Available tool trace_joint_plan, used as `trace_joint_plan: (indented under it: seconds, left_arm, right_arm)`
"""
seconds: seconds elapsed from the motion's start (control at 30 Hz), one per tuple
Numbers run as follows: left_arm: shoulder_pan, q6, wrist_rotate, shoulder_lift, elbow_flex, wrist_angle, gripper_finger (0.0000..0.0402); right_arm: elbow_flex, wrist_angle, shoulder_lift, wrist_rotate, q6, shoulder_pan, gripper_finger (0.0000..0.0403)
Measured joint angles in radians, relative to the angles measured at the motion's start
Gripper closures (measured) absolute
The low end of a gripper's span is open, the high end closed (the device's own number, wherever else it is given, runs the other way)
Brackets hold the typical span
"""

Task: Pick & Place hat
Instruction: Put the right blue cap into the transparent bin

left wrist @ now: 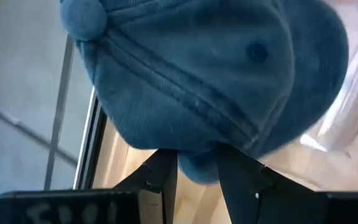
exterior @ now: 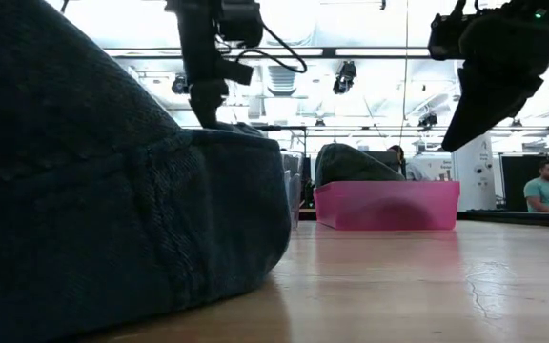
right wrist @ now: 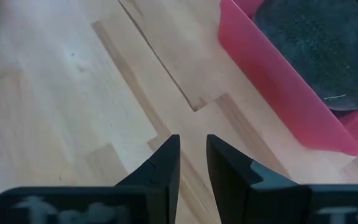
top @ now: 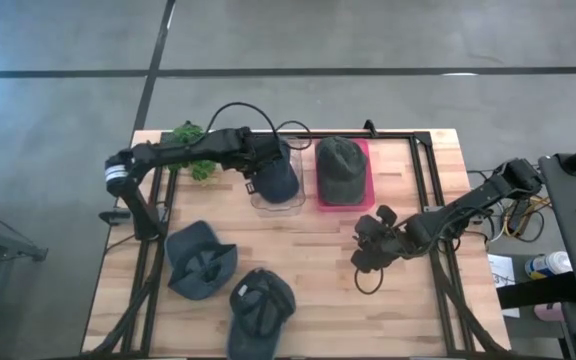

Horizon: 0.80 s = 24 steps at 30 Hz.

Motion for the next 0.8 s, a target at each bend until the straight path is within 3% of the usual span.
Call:
trace_joint_plan:
  seconds: [0.13,0.43,0.6,0.8]
  left_arm:
    - [0.05,0.143,0.074,0.0,-0.027,0.08,0.0301]
    - [0.149,0.488,0.095,0.0,-0.073,0.297,0.0333]
    - [0.196,0.505,0.208,0.002,-0.111,0.449,0.0337]
    - [0.208,0.52,0.173,0.011,-0.186,0.427,0.0337]
  right_arm:
    - [0.0,0.0,-0.001,0.0,0.026,0.0,0.0329]
    - [0.0,-0.004,-0.001,0.018,0.063,-0.001,0.0333]
    - [0.0,-0.005,-0.001,0.031,0.119,-0.013,0.0335]
    - [0.0,-0.004,-0.001,0.021,0.134,-0.019,0.0336]
